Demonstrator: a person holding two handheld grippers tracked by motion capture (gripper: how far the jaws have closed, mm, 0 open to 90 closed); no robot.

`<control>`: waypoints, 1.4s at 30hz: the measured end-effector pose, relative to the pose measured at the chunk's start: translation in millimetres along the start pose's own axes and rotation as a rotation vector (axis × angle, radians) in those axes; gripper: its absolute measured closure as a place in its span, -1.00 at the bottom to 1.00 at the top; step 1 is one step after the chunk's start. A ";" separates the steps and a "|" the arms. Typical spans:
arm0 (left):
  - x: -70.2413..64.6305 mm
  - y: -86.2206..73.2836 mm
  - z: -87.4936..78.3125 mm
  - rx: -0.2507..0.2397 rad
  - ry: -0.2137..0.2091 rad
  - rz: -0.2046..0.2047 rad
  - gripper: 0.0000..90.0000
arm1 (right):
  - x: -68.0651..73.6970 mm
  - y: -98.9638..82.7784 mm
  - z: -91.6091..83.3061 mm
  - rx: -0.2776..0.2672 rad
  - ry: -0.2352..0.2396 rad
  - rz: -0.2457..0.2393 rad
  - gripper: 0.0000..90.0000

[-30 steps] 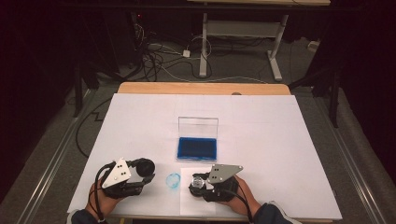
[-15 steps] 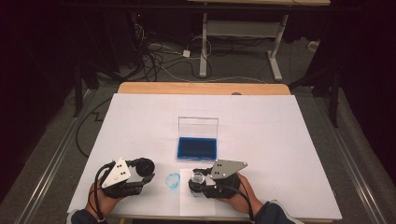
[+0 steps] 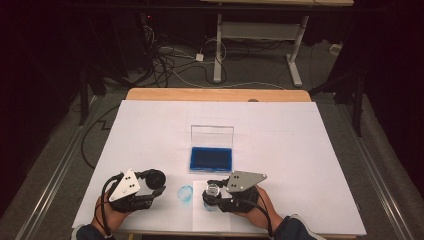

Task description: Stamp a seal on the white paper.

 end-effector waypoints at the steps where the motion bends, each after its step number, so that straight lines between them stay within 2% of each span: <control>1: 0.0 0.0 0.0 0.000 0.000 -0.001 -0.20 | 0.1 -2.2 1.4 0.008 -0.001 0.001 0.26; 9: 0.1 -0.3 -0.3 -0.001 -0.001 0.001 -0.19 | 2.6 -13.0 9.7 0.040 0.013 0.000 0.26; 16: -0.1 -0.5 -0.2 0.000 -0.003 0.001 -0.20 | 0.6 -21.1 13.3 0.075 0.002 -0.015 0.26; 18: 0.1 -0.4 -0.5 -0.001 -0.003 0.001 -0.19 | -0.1 -21.9 13.4 0.069 0.005 0.000 0.26; 22: 0.3 -0.5 -0.6 -0.001 -0.002 0.001 -0.20 | -0.7 -22.4 13.6 0.067 0.001 -0.012 0.26; 32: -1.1 -0.1 0.2 0.001 -0.005 0.003 -0.20 | -1.8 -24.6 14.7 0.049 0.007 0.014 0.26; 42: -1.3 0.0 0.5 0.002 -0.006 0.004 -0.20 | -2.2 -25.2 14.9 0.048 0.007 0.014 0.26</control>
Point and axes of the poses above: each handheld gripper's, and its own axes: z roughly forward along the jaws, y roughly out of its top, x roughly to its left, the point moved 7 cm from there along z, roughly forward along the jaws, and after that the axes turned 12 degrees about z, right-handed, at the moved point
